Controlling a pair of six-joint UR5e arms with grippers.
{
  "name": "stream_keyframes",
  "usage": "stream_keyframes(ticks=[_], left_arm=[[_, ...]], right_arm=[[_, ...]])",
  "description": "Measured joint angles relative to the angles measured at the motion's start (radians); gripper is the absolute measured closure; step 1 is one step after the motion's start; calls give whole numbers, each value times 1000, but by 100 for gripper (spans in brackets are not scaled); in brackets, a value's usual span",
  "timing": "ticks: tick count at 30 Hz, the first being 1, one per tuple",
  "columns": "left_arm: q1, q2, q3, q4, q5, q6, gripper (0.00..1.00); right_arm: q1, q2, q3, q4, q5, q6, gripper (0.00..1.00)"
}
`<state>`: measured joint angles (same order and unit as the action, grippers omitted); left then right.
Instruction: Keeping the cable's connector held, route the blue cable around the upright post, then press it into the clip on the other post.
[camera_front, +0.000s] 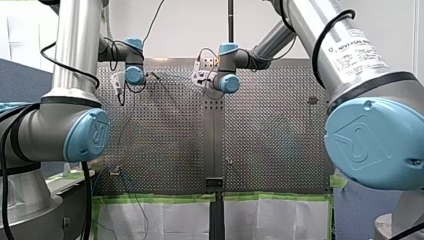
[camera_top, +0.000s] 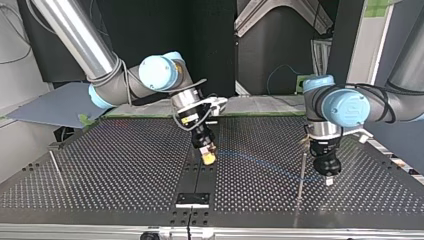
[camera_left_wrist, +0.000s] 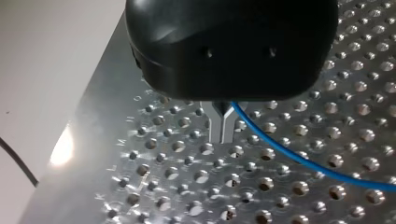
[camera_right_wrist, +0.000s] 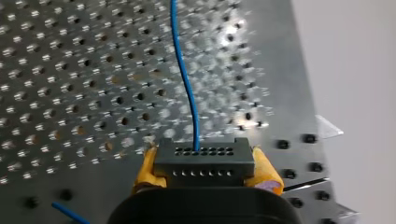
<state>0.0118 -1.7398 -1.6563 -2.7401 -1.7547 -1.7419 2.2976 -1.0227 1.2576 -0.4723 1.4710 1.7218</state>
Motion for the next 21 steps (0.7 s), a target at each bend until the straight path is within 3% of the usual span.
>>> stream_keyframes(ticks=[6,12,13,14,15,17,21], left_arm=[[-9,-28,0,-1,14,-18,100],[-19,-35,0,-12,25,-35,100],[-20,-35,0,-13,28,-41,97],[-22,-35,0,-14,32,-47,85],[-23,-35,0,-15,37,-57,85],[-24,-35,0,-16,42,-73,71],[-27,-39,0,-23,41,-113,67]], right_arm=[[-2,42,2,11,3,-9,100],[-2,75,23,18,31,-21,100],[-2,80,26,18,33,-23,100],[-1,84,28,19,34,-25,100],[0,89,29,19,35,-28,100],[2,98,31,20,36,-36,100],[4,128,38,20,42,-49,100]])
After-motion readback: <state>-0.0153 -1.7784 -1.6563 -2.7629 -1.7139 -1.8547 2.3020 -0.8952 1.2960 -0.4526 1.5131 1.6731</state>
